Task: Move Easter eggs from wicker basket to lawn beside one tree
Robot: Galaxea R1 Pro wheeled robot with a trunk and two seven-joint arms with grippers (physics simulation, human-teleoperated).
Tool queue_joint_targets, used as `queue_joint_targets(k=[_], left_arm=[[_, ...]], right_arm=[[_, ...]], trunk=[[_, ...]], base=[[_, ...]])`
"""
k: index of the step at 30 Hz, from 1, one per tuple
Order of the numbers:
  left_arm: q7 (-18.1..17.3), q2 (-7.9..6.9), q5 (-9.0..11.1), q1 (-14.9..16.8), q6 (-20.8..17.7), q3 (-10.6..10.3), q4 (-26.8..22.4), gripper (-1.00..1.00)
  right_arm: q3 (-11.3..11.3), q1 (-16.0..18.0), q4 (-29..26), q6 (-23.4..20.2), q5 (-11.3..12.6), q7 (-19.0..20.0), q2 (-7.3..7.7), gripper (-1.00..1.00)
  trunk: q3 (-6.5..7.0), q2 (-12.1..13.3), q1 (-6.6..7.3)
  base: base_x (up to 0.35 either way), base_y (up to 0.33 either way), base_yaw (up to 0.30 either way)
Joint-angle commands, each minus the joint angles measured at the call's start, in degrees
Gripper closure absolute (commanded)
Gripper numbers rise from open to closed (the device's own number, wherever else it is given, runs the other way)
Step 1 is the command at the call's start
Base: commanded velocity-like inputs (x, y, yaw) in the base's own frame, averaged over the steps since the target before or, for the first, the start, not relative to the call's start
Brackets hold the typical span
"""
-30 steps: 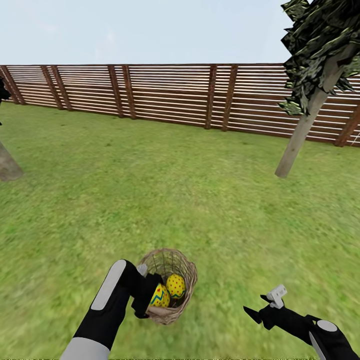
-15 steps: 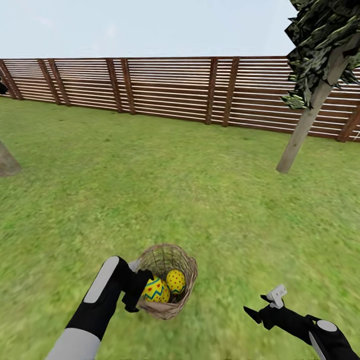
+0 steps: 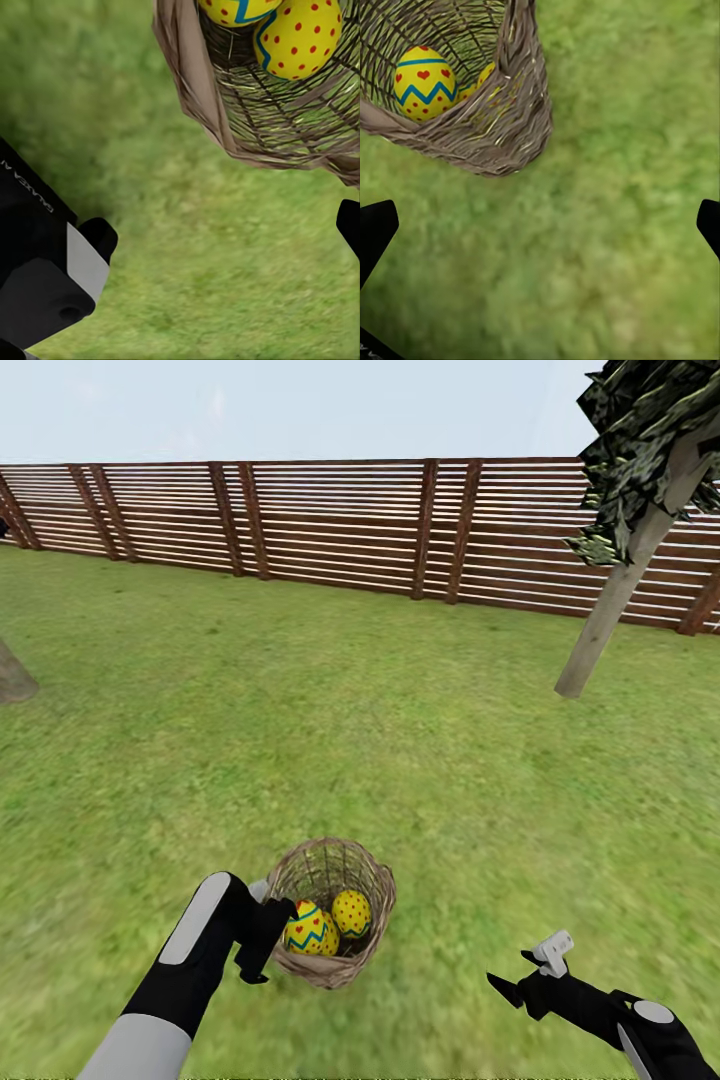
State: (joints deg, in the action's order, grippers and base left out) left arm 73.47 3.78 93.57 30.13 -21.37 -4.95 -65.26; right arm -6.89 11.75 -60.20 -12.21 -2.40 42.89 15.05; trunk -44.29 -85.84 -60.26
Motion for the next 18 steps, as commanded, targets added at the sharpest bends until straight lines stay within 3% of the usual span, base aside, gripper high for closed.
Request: queue_joint_targets(k=[1, 7, 11, 18], left_arm=[[0.29, 0.08, 0.09, 0.03, -0.6, 0.02, -0.07, -1.0], [-0.05, 0.62, 0.37, 0.06, -0.6, -0.05, -0.24, -1.0], [-2.58, 1.0, 0.46, 0.06, -0.57, -0.13, -0.32, -1.0], [-4.09, 1.7, 0.47, 0.07, -0.41, -0.11, -1.46, -1.0]], right_arm=[[-0.14, 0.03, -0.09, -0.36, -0.23, 0.35, -0.03, -1.0], [-0.14, 0.03, -0.09, -0.36, -0.29, 0.27, -0.03, -1.0], [-0.14, 0.03, -0.09, -0.36, -0.3, 0.26, -0.03, -1.0], [-0.14, 0.03, -0.09, -0.36, -0.32, 0.26, -0.03, -1.0]], trunk=[[-0.32, -0.44, -0.22], [-1.91, -2.85, -1.54], [-2.98, -4.45, -2.42], [-4.86, -7.26, -3.96]], base=[[0.0, 0.0, 0.0], [0.0, 0.0, 0.0], [0.0, 0.0, 0.0], [0.0, 0.0, 0.0]])
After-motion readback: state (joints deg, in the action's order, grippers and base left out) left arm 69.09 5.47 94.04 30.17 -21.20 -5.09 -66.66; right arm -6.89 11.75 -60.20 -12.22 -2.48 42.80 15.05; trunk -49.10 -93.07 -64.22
